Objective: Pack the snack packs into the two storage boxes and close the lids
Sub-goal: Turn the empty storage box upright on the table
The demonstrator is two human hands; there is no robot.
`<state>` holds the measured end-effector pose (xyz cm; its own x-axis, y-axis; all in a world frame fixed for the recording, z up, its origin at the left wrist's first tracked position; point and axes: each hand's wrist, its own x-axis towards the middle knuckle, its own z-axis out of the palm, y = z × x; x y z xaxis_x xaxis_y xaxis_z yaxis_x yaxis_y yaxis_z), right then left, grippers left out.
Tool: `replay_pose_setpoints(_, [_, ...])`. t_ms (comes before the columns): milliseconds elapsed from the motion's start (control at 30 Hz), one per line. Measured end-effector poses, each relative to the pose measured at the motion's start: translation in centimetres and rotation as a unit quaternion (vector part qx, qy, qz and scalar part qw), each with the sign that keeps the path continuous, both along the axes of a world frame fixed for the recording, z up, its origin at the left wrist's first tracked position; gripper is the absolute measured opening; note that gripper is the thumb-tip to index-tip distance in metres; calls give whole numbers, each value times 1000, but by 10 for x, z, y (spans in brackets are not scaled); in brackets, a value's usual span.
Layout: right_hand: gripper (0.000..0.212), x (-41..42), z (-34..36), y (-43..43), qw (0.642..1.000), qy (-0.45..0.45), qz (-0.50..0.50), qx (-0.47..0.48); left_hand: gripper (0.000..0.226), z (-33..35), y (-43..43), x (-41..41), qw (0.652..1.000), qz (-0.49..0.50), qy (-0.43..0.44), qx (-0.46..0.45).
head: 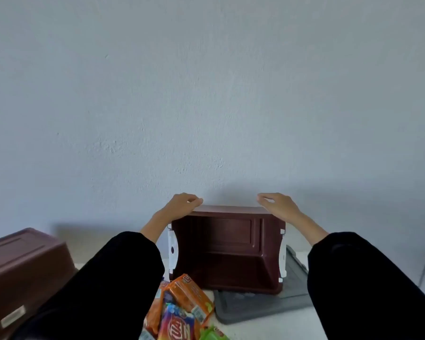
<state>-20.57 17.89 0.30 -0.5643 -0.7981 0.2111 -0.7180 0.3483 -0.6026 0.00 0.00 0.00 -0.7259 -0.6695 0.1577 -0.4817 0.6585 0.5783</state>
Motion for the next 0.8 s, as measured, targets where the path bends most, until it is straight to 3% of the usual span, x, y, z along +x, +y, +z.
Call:
replay_pose_setpoints(100, [53, -8, 1, -8, 994, -18, -16, 106, 43, -1, -9, -5, 998, 38, -46, 26])
replay_pose_setpoints(167, [56, -5, 2, -7, 978, -110, -3, 176, 45, 0, -12, -5, 992, 40, -107, 55])
replay_pose_setpoints(233, [58, -4, 1, -7, 961, -226, -5, 156, 46, 0, -13, -6, 985, 40, -150, 77])
replay_pose_setpoints(267, [59, -4, -1, -7, 960, -242, 2, 143, 43, 0, -13, -6, 984, 36, -156, 77])
replay_pose_setpoints(400, [52, -5, -11, -8, 974, -202, 39, 90, 8, 0, -4, -2, 989, 14, -135, 59])
replay_pose_setpoints(567, [54, -1, -13, 8, 982, -170, 50, 64, 7, 7, 20, 4, 993, 7, -117, 20])
replay_pose_setpoints(633, [55, 1, -8, 21, 984, -168, 49, 43, 18, 10, 32, 5, 994, 20, -105, 23])
replay_pose_setpoints(700, [55, 2, -2, 38, 986, -158, 47, 20, 43, 13, 48, 7, 995, 41, -84, 21])
replay_pose_setpoints(800, [55, 3, 6, 66, 988, -146, 44, -12, 53, 18, 79, 9, 997, 63, -36, 7])
